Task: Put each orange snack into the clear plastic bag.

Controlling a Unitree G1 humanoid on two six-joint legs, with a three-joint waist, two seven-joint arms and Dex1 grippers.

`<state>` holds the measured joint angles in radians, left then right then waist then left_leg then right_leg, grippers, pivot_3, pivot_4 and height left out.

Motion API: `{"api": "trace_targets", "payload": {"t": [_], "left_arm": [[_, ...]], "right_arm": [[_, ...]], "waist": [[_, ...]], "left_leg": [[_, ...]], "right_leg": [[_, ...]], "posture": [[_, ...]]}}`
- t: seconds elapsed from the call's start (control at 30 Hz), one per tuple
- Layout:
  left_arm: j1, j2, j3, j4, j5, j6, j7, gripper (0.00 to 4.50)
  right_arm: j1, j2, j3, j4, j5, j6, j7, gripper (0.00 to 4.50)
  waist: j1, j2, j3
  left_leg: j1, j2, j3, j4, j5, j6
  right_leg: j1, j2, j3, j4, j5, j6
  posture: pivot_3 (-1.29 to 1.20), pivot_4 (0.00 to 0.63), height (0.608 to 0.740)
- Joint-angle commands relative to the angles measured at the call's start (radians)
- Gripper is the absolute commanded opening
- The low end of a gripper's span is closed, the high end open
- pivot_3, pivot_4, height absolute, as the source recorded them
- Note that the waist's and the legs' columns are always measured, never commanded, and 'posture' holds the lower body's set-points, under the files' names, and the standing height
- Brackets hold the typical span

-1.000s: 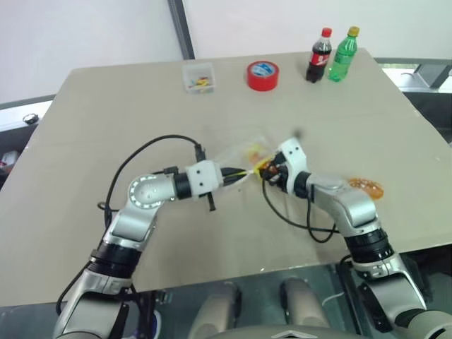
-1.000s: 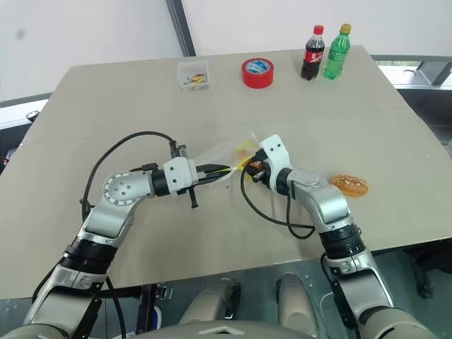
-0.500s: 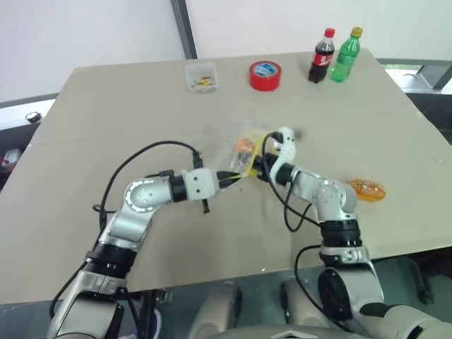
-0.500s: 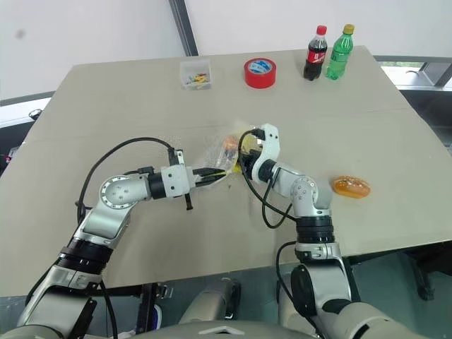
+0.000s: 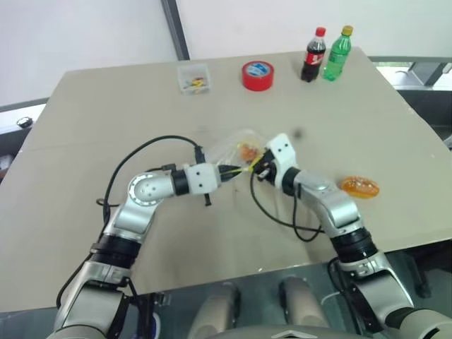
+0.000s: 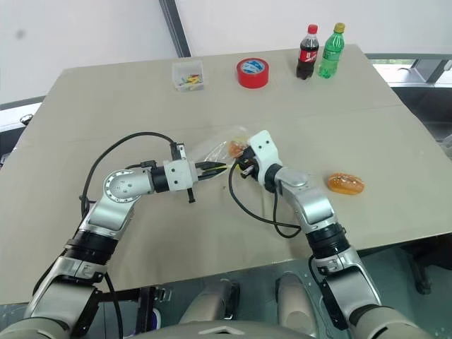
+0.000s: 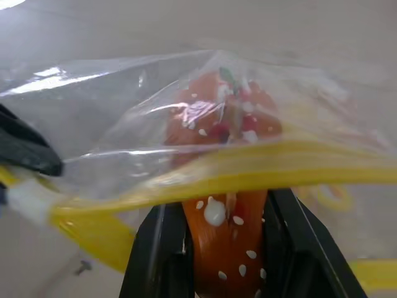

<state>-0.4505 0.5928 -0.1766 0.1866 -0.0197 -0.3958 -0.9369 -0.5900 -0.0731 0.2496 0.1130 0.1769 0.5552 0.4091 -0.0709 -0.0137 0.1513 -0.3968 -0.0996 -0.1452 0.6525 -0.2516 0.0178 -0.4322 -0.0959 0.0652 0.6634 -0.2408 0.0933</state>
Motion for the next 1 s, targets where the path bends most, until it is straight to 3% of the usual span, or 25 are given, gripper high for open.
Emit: {"api": "trace_targets", "payload": {"t": [0.03,0.13,0.17,0.23,0.3,0.57,0.7,0.83,1.0], "left_arm": [[-0.002,-0.003,-0.001,-0.017,-0.007,-0.030,-0.003,0.00],[0.009,0.005,0.009,-0.027,-0.020,-0.023,-0.004,0.00],[0.015,0.009,0.016,-0.030,-0.024,-0.019,-0.002,0.00],[0.027,0.015,0.030,-0.031,-0.028,-0.006,0.009,0.00],[0.036,0.014,0.043,-0.029,-0.028,0.008,0.025,0.00],[0.037,-0.020,0.084,-0.009,-0.020,0.095,0.123,0.00],[0.034,-0.031,0.080,-0.010,-0.013,0.099,0.142,0.00],[0.027,-0.035,0.074,-0.010,-0.015,0.094,0.143,0.00],[0.019,-0.035,0.071,0.004,-0.013,0.083,0.136,0.00]], "right_arm": [[-0.063,0.024,0.012,0.056,-0.023,-0.054,0.014,1.04],[-0.078,0.004,0.031,0.113,-0.064,-0.092,0.039,2.10],[-0.073,-0.006,0.028,0.109,-0.070,-0.092,0.042,2.22],[-0.055,-0.036,0.019,0.082,-0.085,-0.091,0.041,3.32],[-0.031,-0.071,0.006,0.031,-0.086,-0.071,0.053,4.06],[0.152,-0.295,-0.102,-0.394,0.010,0.111,0.153,4.06],[0.263,-0.473,-0.157,-0.544,-0.021,0.053,0.210,4.06],[0.353,-0.694,-0.244,-0.529,-0.072,-0.007,0.287,4.06],[0.449,-0.873,-0.333,-0.386,-0.110,-0.126,0.353,4.06]], "waist": [[0.001,0.000,0.000],[0.004,0.000,0.000],[0.005,0.000,0.000],[0.003,0.000,0.000],[0.005,0.000,0.000],[0.012,0.000,0.000],[0.024,0.000,0.000],[0.036,0.000,0.000],[0.042,-0.001,0.000]], "left_leg": [[0.000,0.000,0.000,0.000,0.000,0.000],[0.000,0.000,0.000,0.000,0.000,0.000],[0.000,0.000,0.000,0.000,0.000,0.000],[0.000,0.000,0.000,0.000,0.000,0.000],[0.000,0.000,-0.001,0.000,0.000,0.000],[0.000,0.000,-0.001,0.000,0.000,0.000],[-0.001,-0.001,0.000,0.000,0.000,0.000],[0.000,0.000,0.000,0.001,0.000,0.001],[0.000,-0.001,0.001,0.001,0.000,0.001]], "right_leg": [[0.000,0.000,0.000,0.000,0.000,0.000],[0.000,0.000,0.000,0.000,0.000,0.000],[0.000,0.000,0.000,0.000,0.000,0.000],[0.000,0.000,0.000,-0.001,0.000,0.000],[0.000,0.000,0.000,-0.001,0.000,0.000],[0.000,0.000,0.000,0.000,0.000,0.000],[0.000,-0.001,0.000,-0.001,0.000,0.000],[0.001,0.000,-0.001,-0.001,0.000,0.000],[0.002,-0.001,-0.001,-0.001,0.000,0.000]], "posture": [[0.00,0.150,0.740],[0.00,0.150,0.740],[0.00,0.150,0.740],[0.00,0.150,0.740],[0.00,0.150,0.740],[0.00,0.150,0.740],[0.00,0.150,0.740],[0.00,0.150,0.740],[0.00,0.150,0.740]]}}
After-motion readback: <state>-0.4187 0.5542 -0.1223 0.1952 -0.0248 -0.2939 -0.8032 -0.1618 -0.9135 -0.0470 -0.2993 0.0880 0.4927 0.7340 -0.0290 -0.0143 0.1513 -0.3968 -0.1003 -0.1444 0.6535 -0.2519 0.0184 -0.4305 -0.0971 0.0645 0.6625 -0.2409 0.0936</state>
